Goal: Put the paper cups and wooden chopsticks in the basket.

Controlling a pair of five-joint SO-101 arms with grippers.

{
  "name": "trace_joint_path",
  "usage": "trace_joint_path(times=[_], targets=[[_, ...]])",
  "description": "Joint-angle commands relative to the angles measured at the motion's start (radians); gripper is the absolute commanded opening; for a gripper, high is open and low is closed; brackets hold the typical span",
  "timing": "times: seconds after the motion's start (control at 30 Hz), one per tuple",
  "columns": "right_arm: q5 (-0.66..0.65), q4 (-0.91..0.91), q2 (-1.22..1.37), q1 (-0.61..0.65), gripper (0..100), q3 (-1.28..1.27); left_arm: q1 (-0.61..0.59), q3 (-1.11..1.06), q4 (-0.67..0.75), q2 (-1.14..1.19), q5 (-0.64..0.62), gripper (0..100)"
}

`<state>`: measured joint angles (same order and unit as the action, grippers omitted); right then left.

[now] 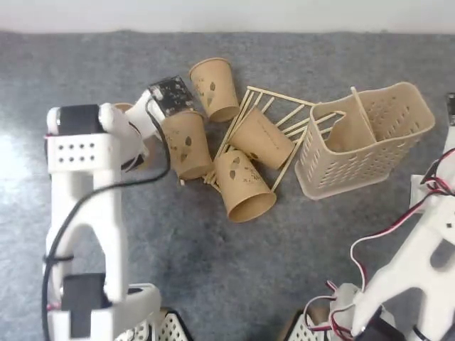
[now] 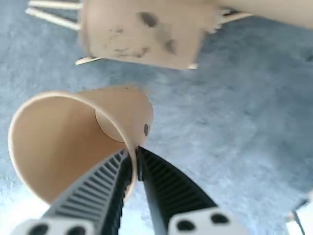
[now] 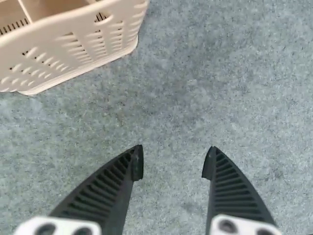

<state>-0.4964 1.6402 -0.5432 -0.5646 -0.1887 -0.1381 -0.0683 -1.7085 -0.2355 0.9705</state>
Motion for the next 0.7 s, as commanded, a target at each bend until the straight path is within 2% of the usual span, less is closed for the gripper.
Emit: trace_joint_path(times=[0.0, 0.1, 0.17, 0.3, 0.47, 0.67], targets=[[-0.006, -0.019, -0.018, 0.01, 21.2, -0.011, 0.041, 0.025, -0.048, -0.127, 0.008, 1], [-0.012, -0.068, -0.025, 0.004, 21.2, -0.061, 0.075, -0.001, -0.048, -0.23, -0.002, 1], [-0.014, -0.108, -0.025, 0.004, 21.2, -0.103, 0.115, -0.002, -0.048, -0.292, -0.052, 1], [-0.008, -0.139, -0.027, 0.007, 21.2, -0.183, 0.244, 0.001, -0.04, -0.397, -0.199, 1], [-0.008, -0.12, -0.039, -0.001, 21.2, -0.261, 0.362, 0.002, 0.037, -0.485, -0.384, 1], [-0.011, -0.127, -0.209, -0.056, 21.2, -0.454, 0.483, 0.002, 0.149, -0.5, -0.555, 1]])
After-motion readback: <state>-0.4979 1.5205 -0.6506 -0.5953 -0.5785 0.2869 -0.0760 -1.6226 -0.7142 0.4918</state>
